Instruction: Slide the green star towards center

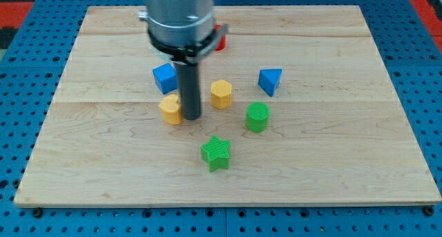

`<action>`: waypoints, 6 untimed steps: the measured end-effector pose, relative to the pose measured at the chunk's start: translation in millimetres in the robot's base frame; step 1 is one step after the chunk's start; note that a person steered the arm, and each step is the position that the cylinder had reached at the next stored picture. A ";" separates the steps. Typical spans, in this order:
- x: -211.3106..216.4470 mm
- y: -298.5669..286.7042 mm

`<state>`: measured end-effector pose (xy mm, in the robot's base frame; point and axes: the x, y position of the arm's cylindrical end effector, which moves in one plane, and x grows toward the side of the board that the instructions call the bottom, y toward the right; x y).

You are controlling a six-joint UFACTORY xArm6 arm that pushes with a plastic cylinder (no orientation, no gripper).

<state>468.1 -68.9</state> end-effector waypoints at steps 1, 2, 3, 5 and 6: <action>4.4 -35.6; 51.2 -42.1; 122.1 -18.4; 127.0 68.6; 87.5 54.5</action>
